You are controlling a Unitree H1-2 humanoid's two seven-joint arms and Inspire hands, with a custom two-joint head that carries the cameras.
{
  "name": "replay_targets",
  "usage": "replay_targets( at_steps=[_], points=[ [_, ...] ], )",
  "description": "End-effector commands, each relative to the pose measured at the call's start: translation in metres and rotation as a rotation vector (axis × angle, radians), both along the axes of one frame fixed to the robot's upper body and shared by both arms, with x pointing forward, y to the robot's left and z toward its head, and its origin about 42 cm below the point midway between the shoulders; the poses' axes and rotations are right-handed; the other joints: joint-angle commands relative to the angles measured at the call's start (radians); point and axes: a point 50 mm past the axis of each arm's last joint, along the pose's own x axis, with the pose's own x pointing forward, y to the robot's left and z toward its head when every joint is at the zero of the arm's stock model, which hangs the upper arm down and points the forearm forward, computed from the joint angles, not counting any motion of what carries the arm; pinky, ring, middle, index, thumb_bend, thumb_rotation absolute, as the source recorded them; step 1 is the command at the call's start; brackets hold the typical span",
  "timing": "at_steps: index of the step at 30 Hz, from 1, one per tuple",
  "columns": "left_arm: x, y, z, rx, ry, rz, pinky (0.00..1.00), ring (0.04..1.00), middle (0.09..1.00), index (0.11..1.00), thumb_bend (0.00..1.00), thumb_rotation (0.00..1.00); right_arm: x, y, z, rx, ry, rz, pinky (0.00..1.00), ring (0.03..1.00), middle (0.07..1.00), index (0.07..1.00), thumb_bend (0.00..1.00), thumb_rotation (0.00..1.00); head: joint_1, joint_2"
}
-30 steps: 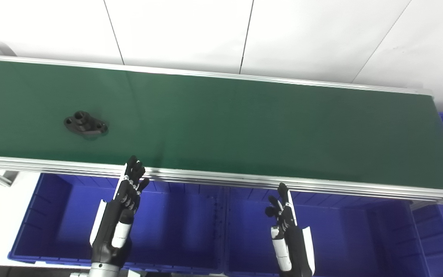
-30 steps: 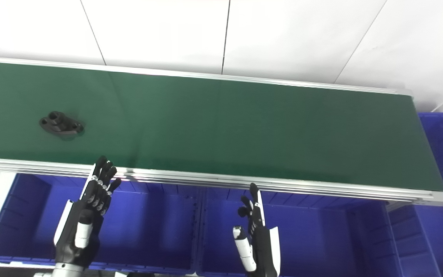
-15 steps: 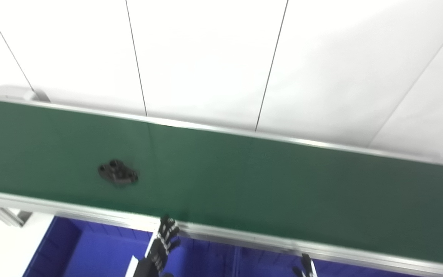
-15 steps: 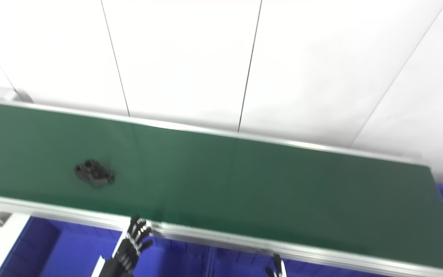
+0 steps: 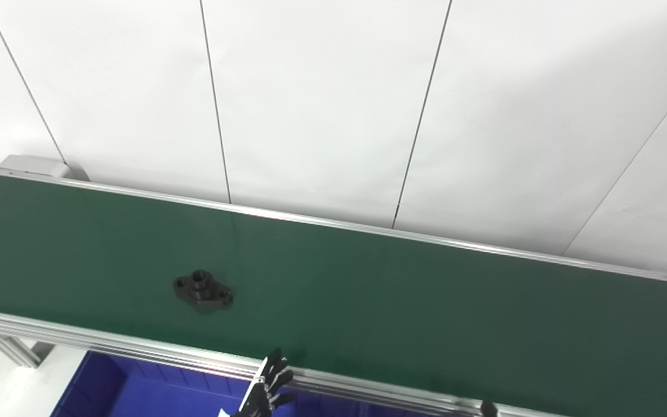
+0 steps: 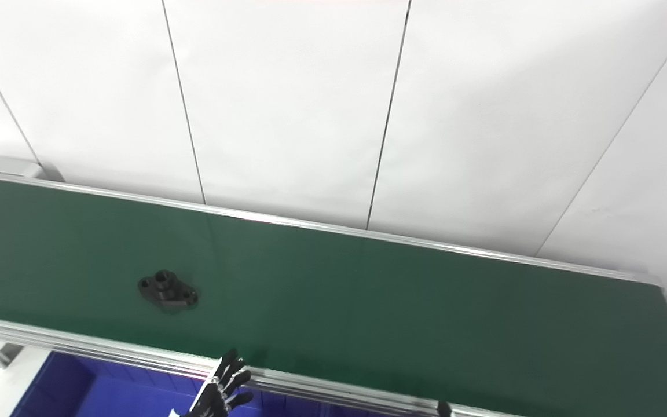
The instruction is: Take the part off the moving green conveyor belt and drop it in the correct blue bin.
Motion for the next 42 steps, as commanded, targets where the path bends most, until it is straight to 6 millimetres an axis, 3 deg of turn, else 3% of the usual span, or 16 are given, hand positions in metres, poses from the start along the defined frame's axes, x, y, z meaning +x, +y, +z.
replay_targets(
  at_steps=[1, 6, 13, 15, 18, 27, 35, 42],
  points=[
    [0.003, -0.003, 0.01, -0.014, -0.07, -0.002, 0.8, 0.902, 0.942, 0.96, 0.98, 0.85, 0.013, -0.002, 0.022, -0.077, -0.136, 0.009, 0.86, 0.911, 0.972, 1.0, 0.73, 0.75, 0.001, 0.0],
    [0.005, -0.002, 0.011, -0.018, -0.075, -0.012, 0.82, 0.908, 0.946, 0.966, 0.98, 0.85, 0.05, -0.006, 0.05, -0.307, -0.196, 0.055, 0.78, 0.888, 0.946, 0.995, 0.79, 0.71, -0.01, 0.016],
    [0.006, 0.002, 0.013, -0.014, -0.085, -0.012, 0.82, 0.911, 0.953, 0.972, 1.0, 0.84, 0.118, 0.001, 0.083, -0.566, -0.159, 0.152, 0.55, 0.761, 0.853, 0.882, 0.94, 0.44, -0.031, 0.032],
    [0.006, 0.003, 0.013, -0.014, -0.083, -0.006, 0.83, 0.91, 0.949, 0.971, 1.0, 0.83, 0.136, 0.009, 0.089, -0.635, -0.162, 0.185, 0.49, 0.685, 0.803, 0.851, 0.96, 0.36, -0.034, 0.035],
    [0.005, 0.005, 0.013, -0.015, -0.08, -0.005, 0.83, 0.912, 0.948, 0.973, 1.0, 0.82, 0.16, 0.021, 0.101, -0.745, -0.171, 0.224, 0.48, 0.636, 0.748, 0.817, 0.95, 0.36, -0.044, 0.037],
    [0.006, 0.005, 0.012, -0.008, -0.08, -0.012, 0.84, 0.917, 0.948, 0.979, 1.0, 0.82, 0.214, 0.056, 0.114, -0.889, -0.184, 0.308, 0.56, 0.697, 0.778, 0.825, 0.91, 0.43, -0.047, 0.04],
    [0.007, 0.002, 0.012, -0.007, -0.083, -0.014, 0.82, 0.91, 0.943, 0.973, 1.0, 0.8, 0.253, 0.092, 0.115, -0.966, -0.19, 0.363, 0.57, 0.709, 0.77, 0.815, 0.94, 0.4, -0.035, 0.041],
    [0.006, -0.001, 0.013, -0.012, -0.083, -0.017, 0.82, 0.908, 0.94, 0.97, 0.99, 0.78, 0.274, 0.126, 0.113, -1.071, -0.186, 0.424, 0.52, 0.677, 0.762, 0.811, 0.95, 0.41, -0.024, 0.046]
  ],
)
